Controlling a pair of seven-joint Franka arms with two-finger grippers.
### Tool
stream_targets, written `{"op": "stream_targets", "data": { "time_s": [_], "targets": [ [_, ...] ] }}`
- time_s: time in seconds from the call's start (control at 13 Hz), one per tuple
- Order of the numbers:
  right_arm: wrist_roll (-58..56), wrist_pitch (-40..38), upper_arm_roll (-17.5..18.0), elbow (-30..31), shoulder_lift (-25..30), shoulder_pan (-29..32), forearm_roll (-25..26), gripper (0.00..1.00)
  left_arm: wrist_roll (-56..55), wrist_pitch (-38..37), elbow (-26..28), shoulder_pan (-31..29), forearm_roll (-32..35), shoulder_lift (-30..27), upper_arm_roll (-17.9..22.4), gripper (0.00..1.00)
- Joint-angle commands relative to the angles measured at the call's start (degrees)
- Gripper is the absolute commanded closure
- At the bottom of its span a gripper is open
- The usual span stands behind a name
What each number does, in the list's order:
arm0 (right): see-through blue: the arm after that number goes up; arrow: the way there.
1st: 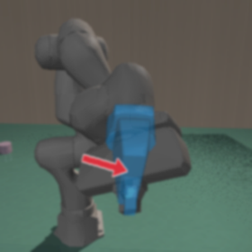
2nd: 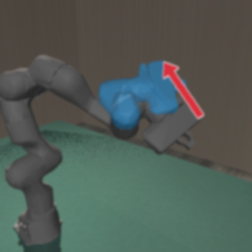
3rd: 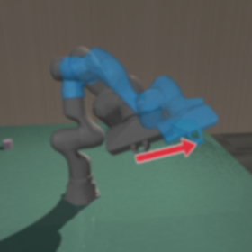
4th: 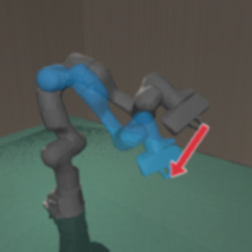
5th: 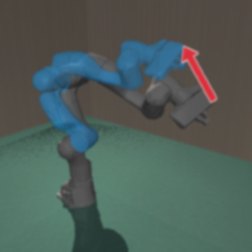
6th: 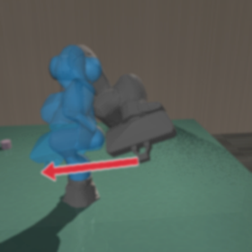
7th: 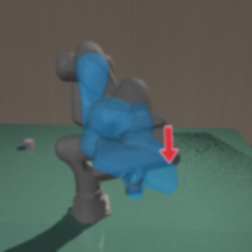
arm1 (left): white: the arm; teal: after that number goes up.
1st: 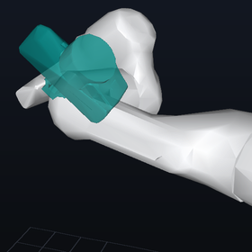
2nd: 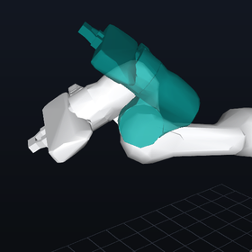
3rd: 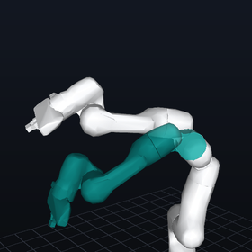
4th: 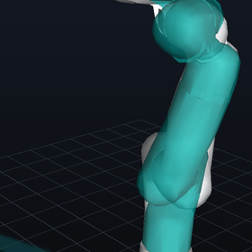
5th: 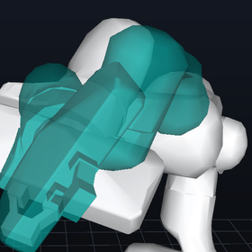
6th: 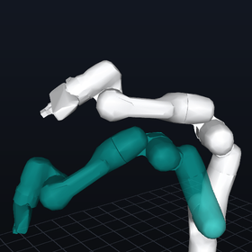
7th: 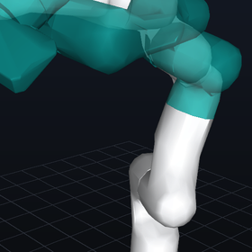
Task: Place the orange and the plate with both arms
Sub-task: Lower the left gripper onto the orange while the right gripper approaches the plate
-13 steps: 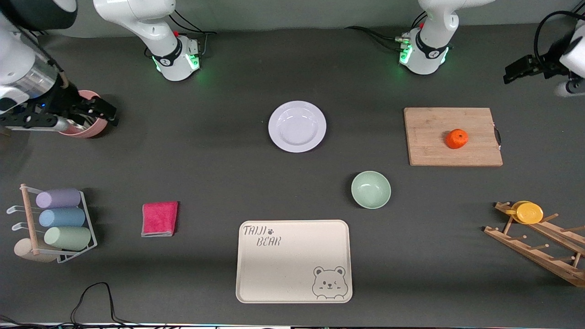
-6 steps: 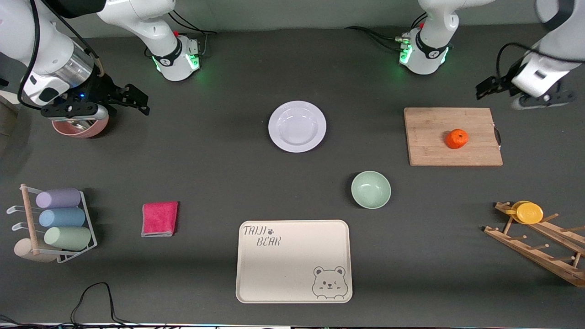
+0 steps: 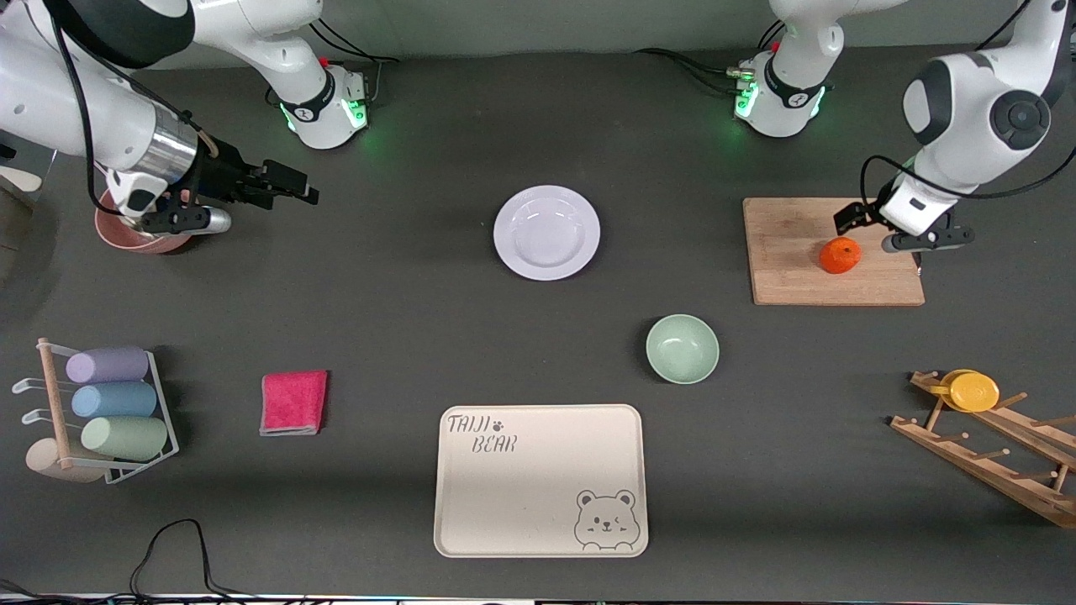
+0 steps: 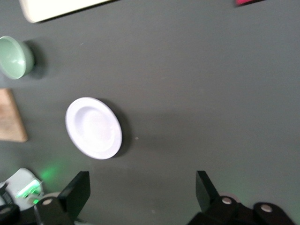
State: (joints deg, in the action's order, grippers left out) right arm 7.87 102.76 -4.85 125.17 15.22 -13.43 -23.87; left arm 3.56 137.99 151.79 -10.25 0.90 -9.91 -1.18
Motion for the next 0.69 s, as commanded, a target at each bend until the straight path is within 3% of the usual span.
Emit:
{"op": "stream_targets", "data": {
  "time_s": [0.0,0.15,0.38,0.62],
  "targets": [
    [-4.87,4.72,-0.51,5.69,1.39,-0.28,-6.69,0.0,3.81,8.93,1.04,-3.45,0.51,6.03,-0.14,0.0],
    [-13.36,9.1,-0.51,9.11,-0.62,-0.28,-13.27,0.0,3.39,10.37,1.93,-3.55,0.16,7.09,-0.23,0.0],
    [-24.0,16.22,-0.51,15.79,-4.05,-0.37,-27.07,0.0,2.24,10.19,2.45,-3.55,-1.24,7.1,-0.23,0.0],
    [-40.6,17.74,-0.51,19.14,-10.19,-0.37,-41.82,0.0,0.48,10.19,2.72,-2.15,-5.1,7.18,-0.31,0.0]
  ]
}}
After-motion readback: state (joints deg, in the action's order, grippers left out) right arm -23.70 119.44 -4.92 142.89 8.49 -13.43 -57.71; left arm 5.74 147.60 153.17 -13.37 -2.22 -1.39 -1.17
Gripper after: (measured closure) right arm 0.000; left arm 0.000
